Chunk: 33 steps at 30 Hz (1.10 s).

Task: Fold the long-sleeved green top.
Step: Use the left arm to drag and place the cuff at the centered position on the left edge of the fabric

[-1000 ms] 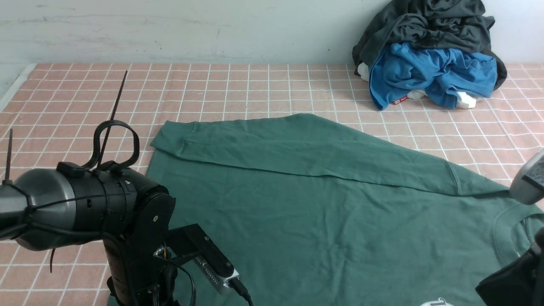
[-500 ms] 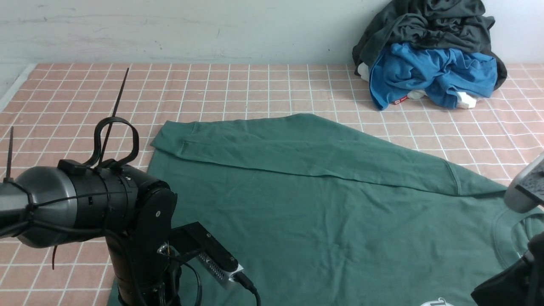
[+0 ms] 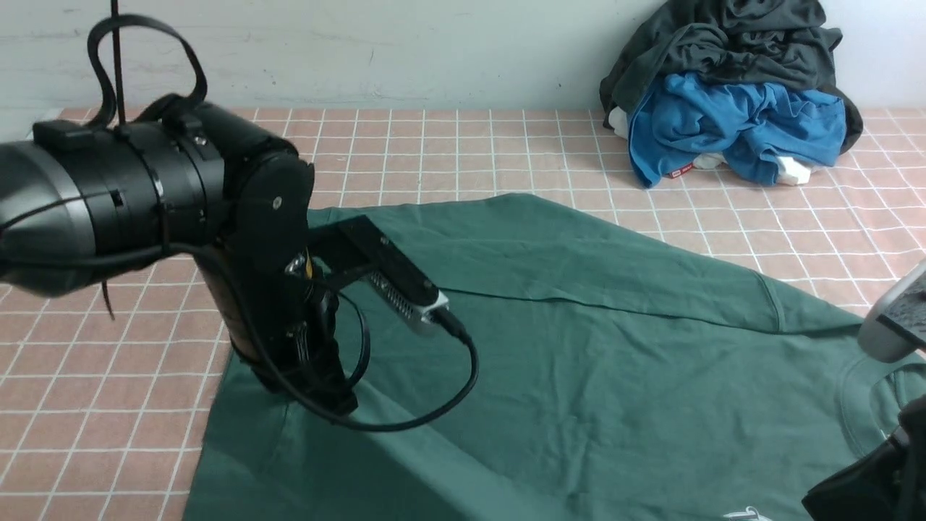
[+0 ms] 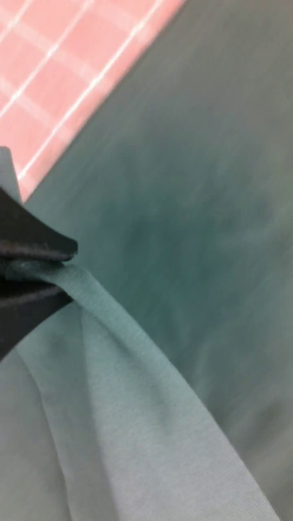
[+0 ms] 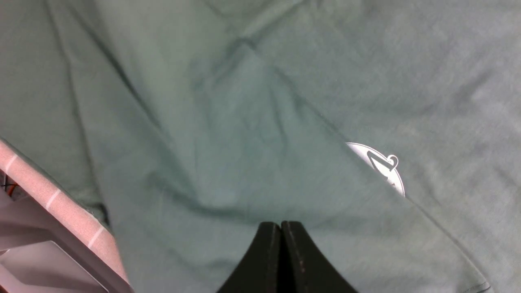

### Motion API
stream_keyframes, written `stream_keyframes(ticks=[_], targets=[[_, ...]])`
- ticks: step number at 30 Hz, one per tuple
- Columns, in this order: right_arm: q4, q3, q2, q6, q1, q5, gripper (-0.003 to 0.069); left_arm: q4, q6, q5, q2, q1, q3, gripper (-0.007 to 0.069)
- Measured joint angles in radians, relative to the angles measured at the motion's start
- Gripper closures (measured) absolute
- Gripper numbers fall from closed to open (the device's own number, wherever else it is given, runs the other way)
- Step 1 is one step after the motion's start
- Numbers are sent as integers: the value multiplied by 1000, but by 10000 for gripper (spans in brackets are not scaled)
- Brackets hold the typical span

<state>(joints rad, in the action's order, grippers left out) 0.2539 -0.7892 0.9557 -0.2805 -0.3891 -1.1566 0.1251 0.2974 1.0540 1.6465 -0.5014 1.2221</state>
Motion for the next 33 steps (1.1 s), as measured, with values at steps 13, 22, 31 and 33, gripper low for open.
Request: stream_keyframes(ticks=[13, 22, 31, 33], targets=[[0, 0, -9, 0, 0, 0, 673, 47, 0, 44, 213, 41, 190, 596], [0, 0, -29, 0, 0, 0, 673, 43, -10, 0, 294, 88, 203, 500], [-14, -1, -29, 1, 0, -1, 673, 28, -117, 24, 317, 151, 292, 251], [-30, -10, -26, 13, 0, -8, 673, 23, -117, 25, 330, 182, 338, 239]])
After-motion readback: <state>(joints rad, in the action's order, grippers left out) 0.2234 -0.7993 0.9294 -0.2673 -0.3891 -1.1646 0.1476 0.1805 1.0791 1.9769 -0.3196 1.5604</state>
